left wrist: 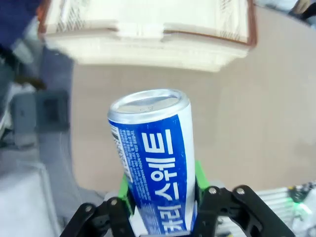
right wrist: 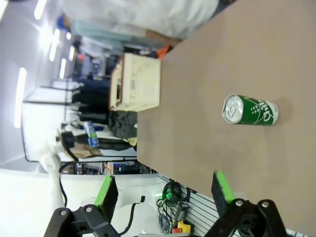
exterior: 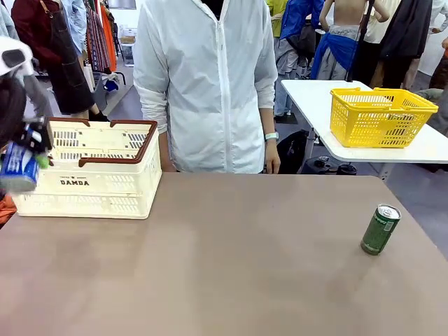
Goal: Place the drinks into the Shopping basket.
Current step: Pick up one drink and place it into the Shopping basket.
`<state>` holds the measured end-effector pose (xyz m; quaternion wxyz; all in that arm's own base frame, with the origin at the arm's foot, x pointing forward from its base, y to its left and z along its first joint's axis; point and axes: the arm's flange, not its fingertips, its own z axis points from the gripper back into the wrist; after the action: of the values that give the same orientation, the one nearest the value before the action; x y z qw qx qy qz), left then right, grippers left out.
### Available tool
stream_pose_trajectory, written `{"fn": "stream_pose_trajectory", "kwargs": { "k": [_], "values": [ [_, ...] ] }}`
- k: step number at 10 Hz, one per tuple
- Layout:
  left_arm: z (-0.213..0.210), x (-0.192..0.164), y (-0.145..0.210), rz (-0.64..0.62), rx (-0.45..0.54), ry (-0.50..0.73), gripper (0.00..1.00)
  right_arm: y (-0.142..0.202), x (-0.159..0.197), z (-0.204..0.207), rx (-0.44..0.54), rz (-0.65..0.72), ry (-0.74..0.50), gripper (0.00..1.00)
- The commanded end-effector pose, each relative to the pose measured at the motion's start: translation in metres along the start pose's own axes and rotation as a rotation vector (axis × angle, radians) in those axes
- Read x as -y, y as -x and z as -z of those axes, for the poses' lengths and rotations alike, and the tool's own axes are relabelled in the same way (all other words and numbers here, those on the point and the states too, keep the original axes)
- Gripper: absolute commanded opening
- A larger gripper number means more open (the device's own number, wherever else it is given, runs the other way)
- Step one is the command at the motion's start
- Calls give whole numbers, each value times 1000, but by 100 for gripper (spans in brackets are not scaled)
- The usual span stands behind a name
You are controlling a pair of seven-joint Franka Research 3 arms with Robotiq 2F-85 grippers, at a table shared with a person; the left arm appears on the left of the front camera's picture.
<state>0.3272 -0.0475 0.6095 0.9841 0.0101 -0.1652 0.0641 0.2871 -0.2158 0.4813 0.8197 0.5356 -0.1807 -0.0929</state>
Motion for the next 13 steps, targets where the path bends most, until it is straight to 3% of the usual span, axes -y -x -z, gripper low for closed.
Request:
{"fn": "stream_pose_trajectory", "kwargs": {
  "k": [1,3,4,5,7,8,9,10,11,12,13],
  "values": [
    [0,-9,-107,354,38,120,0,-4,-3,0,2,0,-2,100],
    [59,-13,-180,357,-11,33,0,-4,-3,0,2,0,-2,100],
    [89,-15,-197,388,8,96,0,-4,-3,0,2,0,-2,100],
    [112,-20,-205,371,51,84,0,-4,-3,0,2,0,-2,100],
    [152,-24,-215,346,10,64,0,-4,-3,0,2,0,-2,100],
    [158,-24,-217,313,-51,74,0,-4,-3,0,2,0,-2,100],
    [137,-19,-210,166,-256,63,0,-4,-3,0,2,0,-2,100],
    [171,-23,-215,347,-21,54,0,-4,-3,0,2,0,-2,100],
    [171,-23,-215,347,-21,54,0,-4,-3,0,2,0,-2,100],
    [169,-24,-207,284,-125,53,0,-4,-3,0,2,0,-2,100],
    [189,-22,-214,221,-137,15,0,-4,-3,0,2,0,-2,100]
  ]
}}
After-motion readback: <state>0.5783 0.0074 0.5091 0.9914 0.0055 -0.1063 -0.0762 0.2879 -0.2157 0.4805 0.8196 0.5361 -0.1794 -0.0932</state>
